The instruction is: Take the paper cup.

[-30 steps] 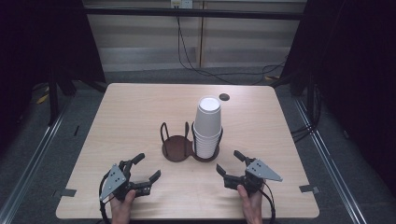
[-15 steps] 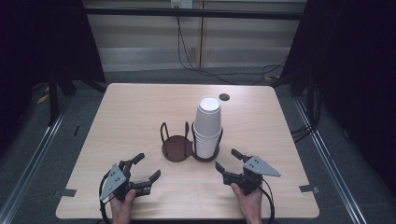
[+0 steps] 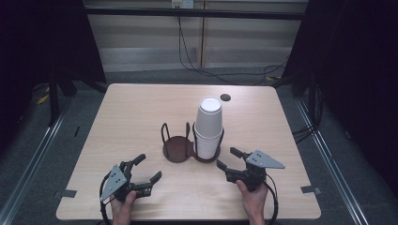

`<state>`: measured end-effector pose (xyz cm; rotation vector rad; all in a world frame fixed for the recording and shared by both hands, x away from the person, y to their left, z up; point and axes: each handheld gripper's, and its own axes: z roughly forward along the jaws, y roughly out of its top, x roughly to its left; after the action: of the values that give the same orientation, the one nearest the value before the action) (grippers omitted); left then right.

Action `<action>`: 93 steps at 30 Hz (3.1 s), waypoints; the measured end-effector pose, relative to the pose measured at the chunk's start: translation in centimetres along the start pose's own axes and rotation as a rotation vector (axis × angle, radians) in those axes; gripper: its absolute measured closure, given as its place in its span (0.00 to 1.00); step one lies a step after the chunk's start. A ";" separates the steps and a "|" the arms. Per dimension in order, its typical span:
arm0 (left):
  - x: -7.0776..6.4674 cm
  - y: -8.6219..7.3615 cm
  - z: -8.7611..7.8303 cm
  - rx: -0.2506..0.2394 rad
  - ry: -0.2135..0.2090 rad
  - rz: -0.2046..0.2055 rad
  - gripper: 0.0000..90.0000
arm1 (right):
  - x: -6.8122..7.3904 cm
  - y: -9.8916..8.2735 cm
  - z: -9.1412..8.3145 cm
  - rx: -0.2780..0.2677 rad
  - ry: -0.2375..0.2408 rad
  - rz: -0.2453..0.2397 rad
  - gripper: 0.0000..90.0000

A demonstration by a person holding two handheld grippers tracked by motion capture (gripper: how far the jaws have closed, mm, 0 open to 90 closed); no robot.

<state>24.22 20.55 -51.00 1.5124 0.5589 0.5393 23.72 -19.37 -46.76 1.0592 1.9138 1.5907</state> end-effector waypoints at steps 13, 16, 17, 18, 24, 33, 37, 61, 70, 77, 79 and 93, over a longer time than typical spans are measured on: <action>0.0 0.0 0.0 0.003 -0.004 0.005 0.18 | -0.1 2.8 0.6 0.051 0.063 0.012 0.22; 0.0 0.0 0.0 0.004 -0.005 0.006 0.18 | -0.3 3.8 0.8 0.059 0.083 0.016 0.17; 0.0 0.0 0.0 0.004 -0.005 0.006 0.18 | -0.3 3.8 0.8 0.059 0.083 0.016 0.17; 0.0 0.0 0.0 0.003 -0.005 0.006 0.18 | -0.4 4.4 0.9 0.074 0.085 0.014 0.17; 0.0 0.0 0.0 0.004 -0.003 0.006 0.18 | -0.7 5.7 1.5 0.093 0.105 0.012 0.17; 0.0 0.0 0.0 0.004 -0.004 0.005 0.18 | -1.5 8.6 1.9 0.116 0.141 0.003 0.15; 0.0 0.0 0.0 0.004 -0.007 0.006 0.18 | -1.8 10.0 2.5 0.123 0.157 -0.001 0.15; 0.0 0.0 0.0 0.000 -0.013 -0.003 0.18 | -3.5 14.4 5.2 0.182 0.186 -0.018 0.15; 0.0 0.0 0.0 0.000 -0.021 -0.004 0.18 | -3.1 15.5 6.7 0.207 0.189 -0.046 0.15; 0.0 0.0 0.0 -0.001 -0.021 -0.004 0.18 | -2.9 16.1 7.8 0.236 0.191 -0.060 0.15; 0.0 0.0 0.0 -0.001 -0.020 -0.007 0.18 | -2.8 16.3 8.0 0.239 0.191 -0.066 0.15; 0.0 0.0 0.0 0.000 -0.018 -0.003 0.18 | -2.6 16.9 8.9 0.277 0.175 -0.108 0.24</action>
<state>24.21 20.54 -51.00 1.5143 0.5475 0.5228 36.59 -14.96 -33.11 0.9271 2.3197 1.4285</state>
